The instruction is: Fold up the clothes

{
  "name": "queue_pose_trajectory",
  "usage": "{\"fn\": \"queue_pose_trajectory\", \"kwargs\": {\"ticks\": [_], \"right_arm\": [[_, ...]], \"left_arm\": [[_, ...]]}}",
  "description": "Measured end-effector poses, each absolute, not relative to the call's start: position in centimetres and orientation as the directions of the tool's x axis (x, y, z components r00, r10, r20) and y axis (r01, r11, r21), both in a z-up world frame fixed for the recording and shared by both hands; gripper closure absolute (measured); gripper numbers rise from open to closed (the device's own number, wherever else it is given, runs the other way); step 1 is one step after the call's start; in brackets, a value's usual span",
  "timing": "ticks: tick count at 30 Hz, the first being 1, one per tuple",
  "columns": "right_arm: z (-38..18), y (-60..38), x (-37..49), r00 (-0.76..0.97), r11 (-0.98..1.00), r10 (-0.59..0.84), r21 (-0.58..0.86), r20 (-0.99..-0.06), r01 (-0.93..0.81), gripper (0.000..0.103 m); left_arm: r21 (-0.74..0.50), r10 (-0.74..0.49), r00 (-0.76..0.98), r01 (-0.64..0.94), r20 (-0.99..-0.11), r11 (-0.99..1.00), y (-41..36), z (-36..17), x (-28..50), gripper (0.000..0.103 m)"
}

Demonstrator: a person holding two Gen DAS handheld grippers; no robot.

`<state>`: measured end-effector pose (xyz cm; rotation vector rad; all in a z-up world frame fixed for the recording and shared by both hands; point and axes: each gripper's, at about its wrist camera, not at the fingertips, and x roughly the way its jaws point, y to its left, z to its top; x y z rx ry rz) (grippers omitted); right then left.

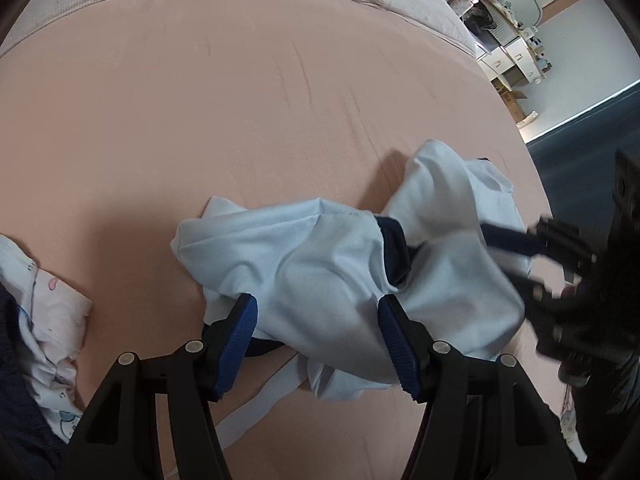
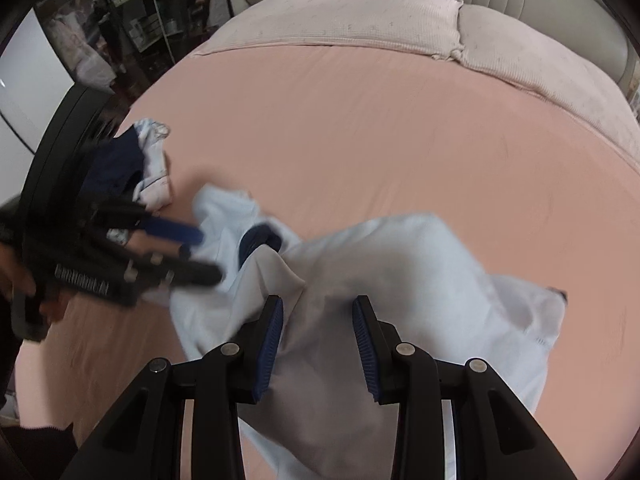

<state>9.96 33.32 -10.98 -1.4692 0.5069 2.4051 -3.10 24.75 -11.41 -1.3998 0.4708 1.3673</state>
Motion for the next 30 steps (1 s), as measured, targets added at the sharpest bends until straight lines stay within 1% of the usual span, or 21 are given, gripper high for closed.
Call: {"fn": "queue_pose_trajectory", "kwargs": {"ticks": [4,8,13,17,21,26,29,30], "right_arm": [[-10.8,33.1,11.5,-0.472,-0.902,0.027,0.182,-0.881,-0.391,0.068],[-10.4,32.6,12.6,-0.476,-0.907,0.024,0.18,-0.879,-0.379,0.068],[-9.8,31.9,13.2,-0.484,-0.923,0.03,0.162,-0.874,-0.35,0.068],[-9.7,32.0,13.6,-0.493,-0.922,0.028,0.168,-0.87,-0.349,0.068],[-9.7,32.6,14.3,-0.495,-0.914,0.028,0.178,-0.869,-0.364,0.068],[-9.8,32.9,14.9,-0.475,-0.915,0.027,0.169,-0.879,-0.365,0.068],[-9.4,32.7,14.8,-0.473,-0.919,0.038,0.156,-0.88,-0.363,0.068],[-9.2,32.7,14.8,-0.473,-0.919,0.044,0.15,-0.88,-0.364,0.068]], "left_arm": [[-0.373,0.374,0.238,-0.86,-0.897,-0.348,26.0,-10.6,-3.0,0.042],[-0.371,0.352,0.248,-0.863,-0.902,-0.343,27.7,-10.0,-2.9,0.042],[-0.314,0.259,0.243,-0.905,-0.935,-0.286,30.2,-10.1,-1.5,0.042],[-0.252,0.167,0.211,-0.924,-0.963,-0.288,31.3,-12.1,-1.4,0.042],[-0.289,0.195,0.233,-0.895,-0.953,-0.341,29.7,-13.0,-2.8,0.042],[-0.272,0.206,0.204,-0.877,-0.957,-0.395,27.2,-13.7,-4.8,0.043],[-0.297,0.25,0.205,-0.859,-0.946,-0.417,25.6,-13.5,-5.6,0.049],[-0.306,0.27,0.204,-0.851,-0.941,-0.427,25.0,-13.4,-5.9,0.053]]}}
